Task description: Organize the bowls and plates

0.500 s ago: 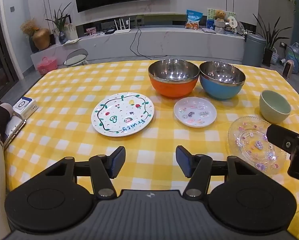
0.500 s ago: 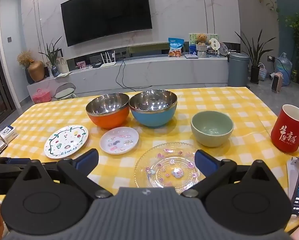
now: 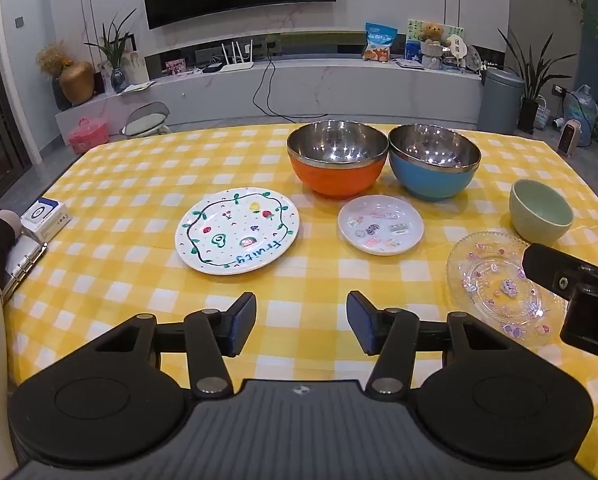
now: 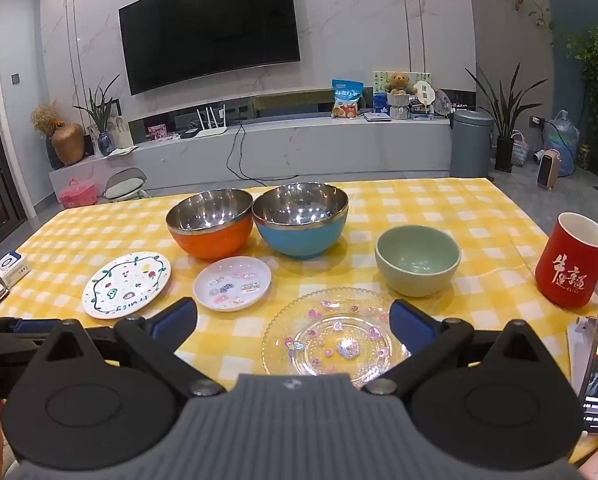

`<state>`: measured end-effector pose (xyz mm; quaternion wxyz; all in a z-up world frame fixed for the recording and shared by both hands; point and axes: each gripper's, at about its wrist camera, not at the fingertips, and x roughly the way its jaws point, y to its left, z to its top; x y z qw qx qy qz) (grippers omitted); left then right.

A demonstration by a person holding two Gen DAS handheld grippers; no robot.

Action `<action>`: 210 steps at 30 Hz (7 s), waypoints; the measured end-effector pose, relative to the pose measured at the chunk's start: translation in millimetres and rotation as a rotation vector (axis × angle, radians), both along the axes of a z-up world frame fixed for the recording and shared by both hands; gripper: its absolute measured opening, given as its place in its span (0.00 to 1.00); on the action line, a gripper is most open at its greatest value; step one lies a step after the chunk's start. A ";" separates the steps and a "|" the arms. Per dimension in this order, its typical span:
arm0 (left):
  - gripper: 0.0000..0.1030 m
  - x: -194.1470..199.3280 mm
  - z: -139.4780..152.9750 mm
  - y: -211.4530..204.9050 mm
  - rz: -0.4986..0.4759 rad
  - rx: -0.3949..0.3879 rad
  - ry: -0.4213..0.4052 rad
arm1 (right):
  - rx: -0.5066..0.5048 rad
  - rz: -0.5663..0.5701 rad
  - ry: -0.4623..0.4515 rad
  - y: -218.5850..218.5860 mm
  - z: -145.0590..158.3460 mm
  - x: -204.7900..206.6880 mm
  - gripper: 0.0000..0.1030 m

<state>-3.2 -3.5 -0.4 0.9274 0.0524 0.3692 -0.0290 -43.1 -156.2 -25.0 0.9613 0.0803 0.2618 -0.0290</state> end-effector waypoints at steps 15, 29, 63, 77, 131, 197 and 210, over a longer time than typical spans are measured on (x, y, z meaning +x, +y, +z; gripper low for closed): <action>0.61 -0.5 0.4 1.3 0.013 -0.011 0.004 | 0.011 -0.011 0.006 -1.2 -3.7 2.3 0.97; 0.61 -0.9 0.6 2.3 0.020 -0.011 0.005 | 0.007 -0.017 0.014 -2.6 -6.5 1.9 0.97; 0.61 -0.3 -0.3 5.6 0.024 -0.013 0.012 | 0.001 -0.029 0.035 -2.1 -8.3 5.4 0.97; 0.61 -1.6 0.3 4.6 0.022 -0.014 0.016 | -0.005 -0.031 0.040 -1.7 -11.1 5.7 0.97; 0.14 79.7 -72.7 -77.1 -0.224 -0.333 0.183 | 0.300 -0.321 0.247 -97.6 -85.9 56.9 0.17; 0.10 43.7 -60.9 60.9 0.005 -0.343 0.146 | 0.456 0.066 0.232 -15.9 -91.8 56.9 0.06; 0.10 22.9 -45.8 113.0 0.124 -0.324 0.144 | 0.522 0.195 0.224 28.2 -85.9 57.0 0.05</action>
